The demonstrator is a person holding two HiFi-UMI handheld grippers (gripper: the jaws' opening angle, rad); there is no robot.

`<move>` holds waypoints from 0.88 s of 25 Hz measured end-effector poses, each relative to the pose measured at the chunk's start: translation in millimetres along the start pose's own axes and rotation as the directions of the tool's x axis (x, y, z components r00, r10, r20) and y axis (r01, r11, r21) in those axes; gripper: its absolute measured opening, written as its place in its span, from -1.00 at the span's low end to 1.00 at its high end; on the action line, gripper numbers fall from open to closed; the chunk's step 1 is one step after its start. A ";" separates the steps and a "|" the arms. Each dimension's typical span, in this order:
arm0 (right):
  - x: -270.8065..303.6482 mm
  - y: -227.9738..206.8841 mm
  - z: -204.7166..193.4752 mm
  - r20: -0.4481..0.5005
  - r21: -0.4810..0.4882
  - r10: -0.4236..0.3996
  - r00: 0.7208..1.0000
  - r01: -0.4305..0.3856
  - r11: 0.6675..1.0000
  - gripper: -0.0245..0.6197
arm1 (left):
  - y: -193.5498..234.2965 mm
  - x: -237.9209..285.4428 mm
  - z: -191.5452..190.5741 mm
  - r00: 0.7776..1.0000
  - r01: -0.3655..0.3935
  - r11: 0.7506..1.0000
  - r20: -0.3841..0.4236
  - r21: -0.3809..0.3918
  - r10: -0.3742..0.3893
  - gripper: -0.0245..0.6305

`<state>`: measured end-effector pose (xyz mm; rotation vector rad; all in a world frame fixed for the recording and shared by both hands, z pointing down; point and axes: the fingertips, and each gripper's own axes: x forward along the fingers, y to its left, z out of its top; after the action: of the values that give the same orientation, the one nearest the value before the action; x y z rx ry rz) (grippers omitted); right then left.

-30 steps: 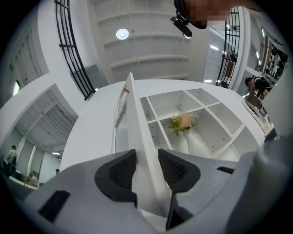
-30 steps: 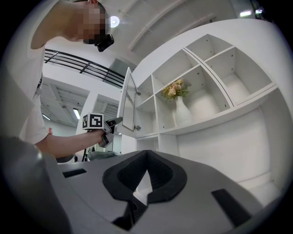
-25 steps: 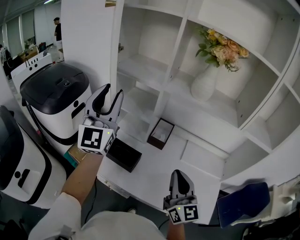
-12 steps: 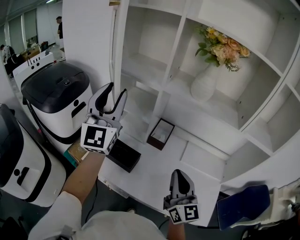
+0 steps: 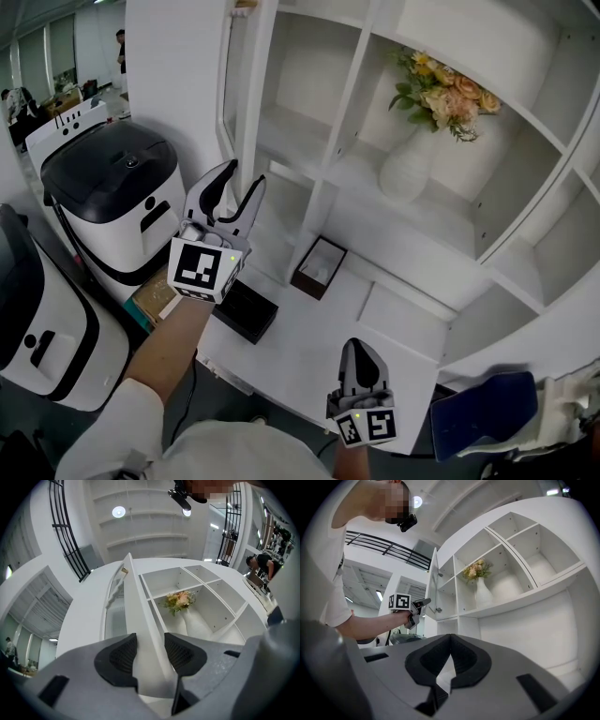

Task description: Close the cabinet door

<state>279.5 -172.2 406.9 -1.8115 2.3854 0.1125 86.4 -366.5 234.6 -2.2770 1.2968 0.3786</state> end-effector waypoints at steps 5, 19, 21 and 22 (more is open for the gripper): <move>-2.4 -7.0 0.7 -0.001 -0.008 -0.010 1.000 0.010 1.000 -0.93 | -7.0 7.5 -3.4 1.000 0.003 1.000 -0.004 0.002 -0.003 -0.39; -12.3 -20.8 4.5 0.003 -0.023 -0.049 0.999 0.049 0.999 -0.93 | -28.3 34.4 -10.9 0.998 0.059 0.998 -0.013 -0.008 -0.059 -0.35; -12.9 -21.5 5.9 0.004 -0.025 -0.052 0.999 0.053 0.998 -0.92 | -32.1 40.2 -12.5 0.997 0.077 0.997 -0.021 -0.009 -0.077 -0.36; -13.6 -21.9 6.3 0.005 -0.026 -0.055 0.998 0.055 0.998 -0.92 | -33.4 42.5 -13.7 0.996 0.081 0.997 -0.025 -0.008 -0.081 -0.36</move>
<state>304.6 -164.3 403.4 -1.8849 2.3404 0.1420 136.8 -390.4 235.7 -2.3387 1.2129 0.3276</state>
